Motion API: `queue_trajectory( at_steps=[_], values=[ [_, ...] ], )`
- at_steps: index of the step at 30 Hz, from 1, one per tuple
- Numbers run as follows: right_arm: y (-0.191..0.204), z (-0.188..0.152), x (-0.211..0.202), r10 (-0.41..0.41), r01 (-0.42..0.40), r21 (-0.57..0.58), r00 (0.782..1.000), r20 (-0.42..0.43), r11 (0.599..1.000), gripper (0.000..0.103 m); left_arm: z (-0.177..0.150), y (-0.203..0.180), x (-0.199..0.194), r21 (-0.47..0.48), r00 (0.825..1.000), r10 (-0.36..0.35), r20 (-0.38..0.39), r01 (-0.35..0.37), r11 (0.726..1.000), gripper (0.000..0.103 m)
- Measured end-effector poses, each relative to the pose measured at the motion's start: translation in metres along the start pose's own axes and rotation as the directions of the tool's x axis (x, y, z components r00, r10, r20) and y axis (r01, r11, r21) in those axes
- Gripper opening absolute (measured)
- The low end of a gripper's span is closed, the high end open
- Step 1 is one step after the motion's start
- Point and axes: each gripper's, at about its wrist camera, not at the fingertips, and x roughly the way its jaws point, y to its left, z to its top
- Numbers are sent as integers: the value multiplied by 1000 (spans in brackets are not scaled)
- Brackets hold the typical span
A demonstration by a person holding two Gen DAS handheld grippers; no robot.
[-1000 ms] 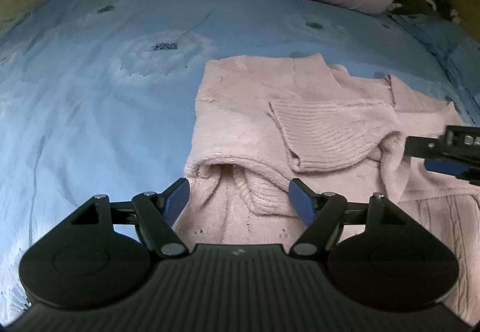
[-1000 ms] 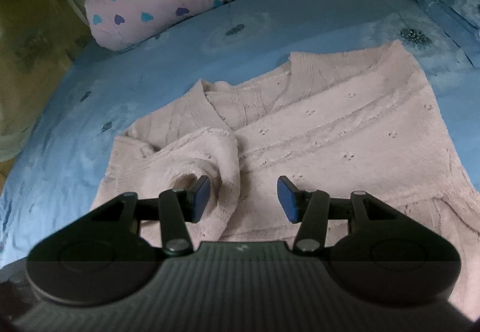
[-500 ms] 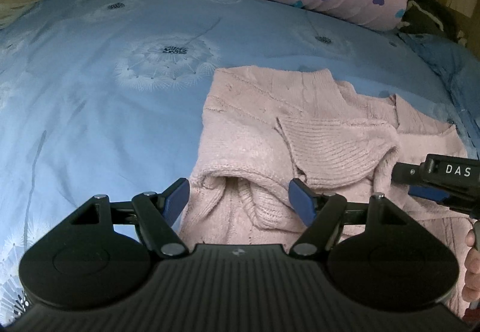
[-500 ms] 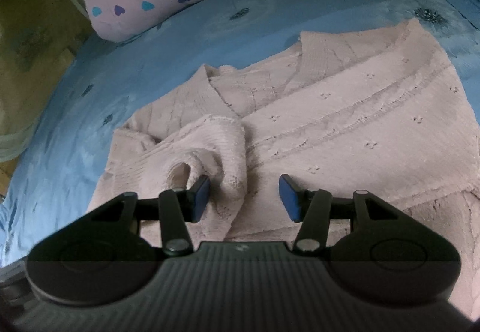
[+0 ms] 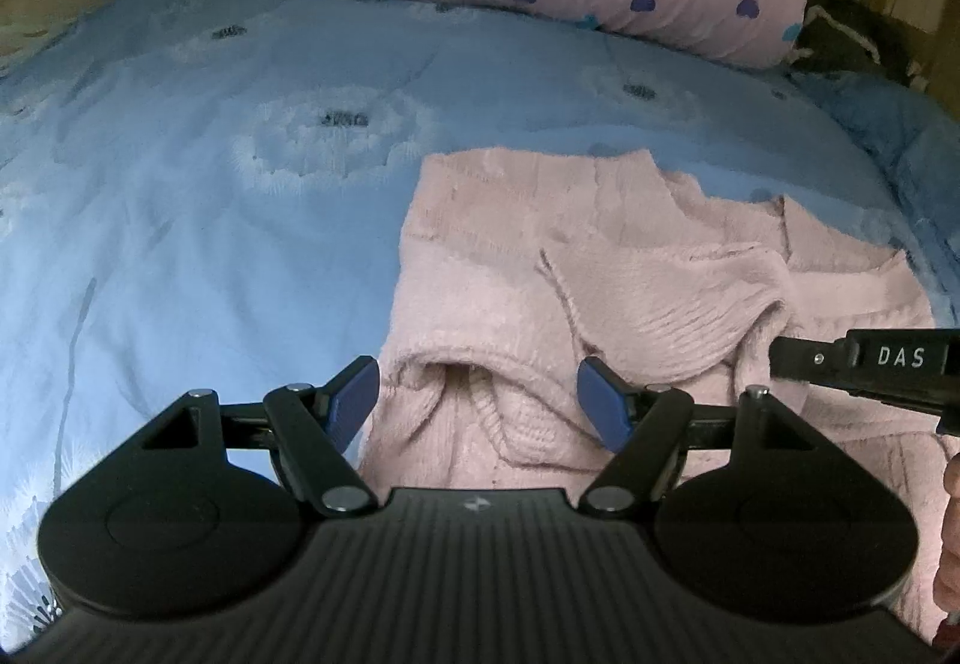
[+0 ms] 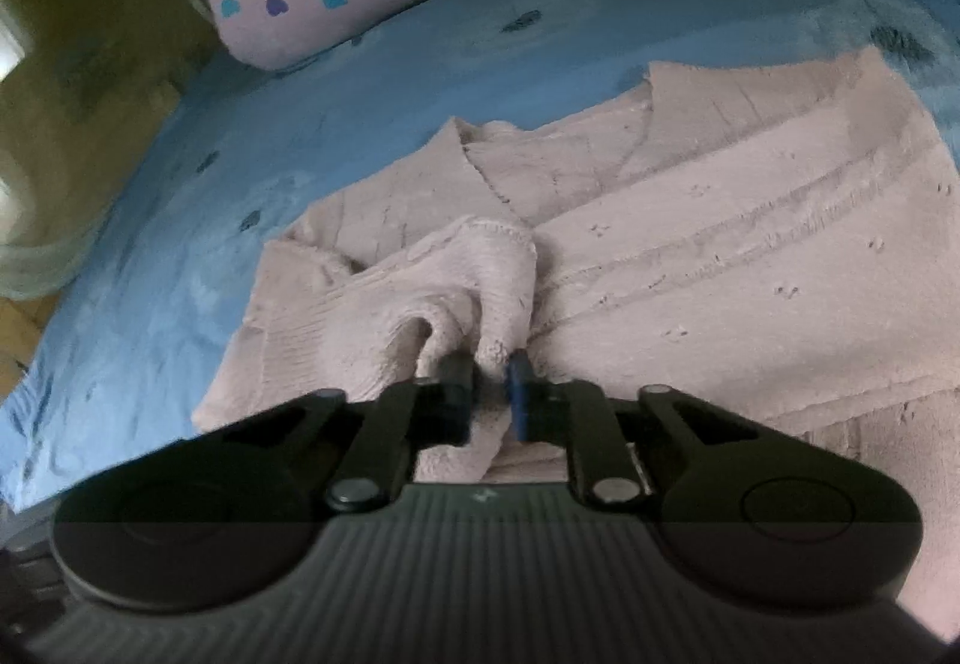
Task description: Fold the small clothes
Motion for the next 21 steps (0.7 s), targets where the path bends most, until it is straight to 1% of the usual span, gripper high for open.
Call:
queue_trajectory(
  at_steps=[2,5,7,12,15,17,19,21],
  values=[
    [6,2,-4,-2,2,-35,1000,8,999,11,1,1,-4,-9,1000,-5,21,5,1000,77],
    [10,10,-20,43,-40,-47,998,55,998,11,4,3,-8,-23,999,-1,48,3,1000,77],
    [13,18,-31,63,-56,-77,994,89,995,11,6,6,-11,-37,998,2,70,1,999,77],
    [16,33,-50,45,-16,-164,984,174,986,11,7,14,-14,-61,996,0,92,6,998,77],
    [13,33,-51,-3,44,-203,980,197,978,11,8,15,-11,-76,996,-4,88,11,997,77],
    [8,30,-46,-37,81,-226,980,195,971,11,9,17,-9,-78,997,-5,83,12,997,77],
    [2,27,-36,-70,111,-236,982,174,965,11,10,17,-7,-78,997,4,79,2,997,77],
    [-2,23,-22,-108,140,-246,985,136,959,13,10,18,-2,-81,997,18,69,-12,997,77]
  ],
)
